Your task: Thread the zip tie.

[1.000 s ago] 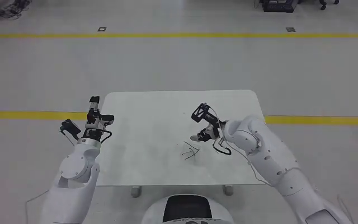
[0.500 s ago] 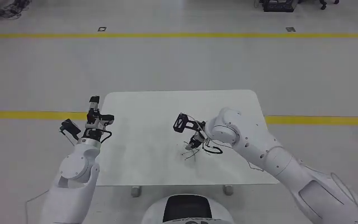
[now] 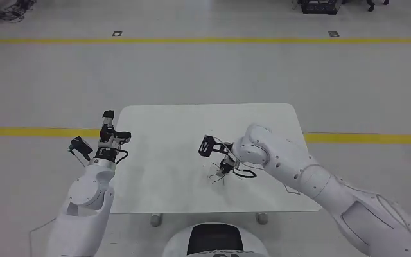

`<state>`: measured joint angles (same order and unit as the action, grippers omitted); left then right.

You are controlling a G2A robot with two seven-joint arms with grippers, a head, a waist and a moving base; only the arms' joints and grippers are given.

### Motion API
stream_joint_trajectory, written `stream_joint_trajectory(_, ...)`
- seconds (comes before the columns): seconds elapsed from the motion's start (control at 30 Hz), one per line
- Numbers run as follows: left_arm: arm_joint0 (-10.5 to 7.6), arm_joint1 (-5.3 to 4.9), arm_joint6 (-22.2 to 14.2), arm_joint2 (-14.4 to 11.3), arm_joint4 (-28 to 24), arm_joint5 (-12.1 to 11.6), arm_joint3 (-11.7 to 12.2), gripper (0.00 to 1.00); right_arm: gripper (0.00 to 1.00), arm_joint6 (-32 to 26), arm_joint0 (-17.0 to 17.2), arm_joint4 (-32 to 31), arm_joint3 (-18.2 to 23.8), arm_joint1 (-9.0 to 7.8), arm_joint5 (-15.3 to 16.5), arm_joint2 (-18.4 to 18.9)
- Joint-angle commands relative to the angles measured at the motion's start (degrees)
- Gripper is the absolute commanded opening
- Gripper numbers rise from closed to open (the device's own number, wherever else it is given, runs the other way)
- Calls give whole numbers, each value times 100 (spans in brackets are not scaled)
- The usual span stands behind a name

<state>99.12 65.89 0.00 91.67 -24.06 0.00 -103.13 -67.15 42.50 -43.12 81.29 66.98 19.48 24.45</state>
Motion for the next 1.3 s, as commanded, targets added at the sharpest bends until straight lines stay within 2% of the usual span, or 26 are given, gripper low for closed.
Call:
stream_joint_trajectory(0.0,0,0,0,0,0,0,0,100,100,-78,-292,237,-173,57,0,-376)
stream_joint_trajectory(0.17,0,0,0,0,0,0,0,100,100,59,-833,550,-542,220,0,-1208)
stream_joint_trajectory(0.53,0,0,0,0,0,0,0,100,100,116,-820,530,-530,218,0,-1215)
stream_joint_trajectory(0.67,0,0,0,0,0,0,0,100,100,454,-839,303,-495,173,0,-1454)
stream_joint_trajectory(0.73,0,0,0,0,0,0,0,100,100,444,-833,246,-469,162,0,-1471)
stream_joint_trajectory(1.03,0,0,0,0,0,0,0,100,100,497,-634,-125,-503,285,0,-1471)
stream_joint_trajectory(1.27,0,0,0,0,0,0,0,100,100,494,-625,-133,-516,292,0,-1471)
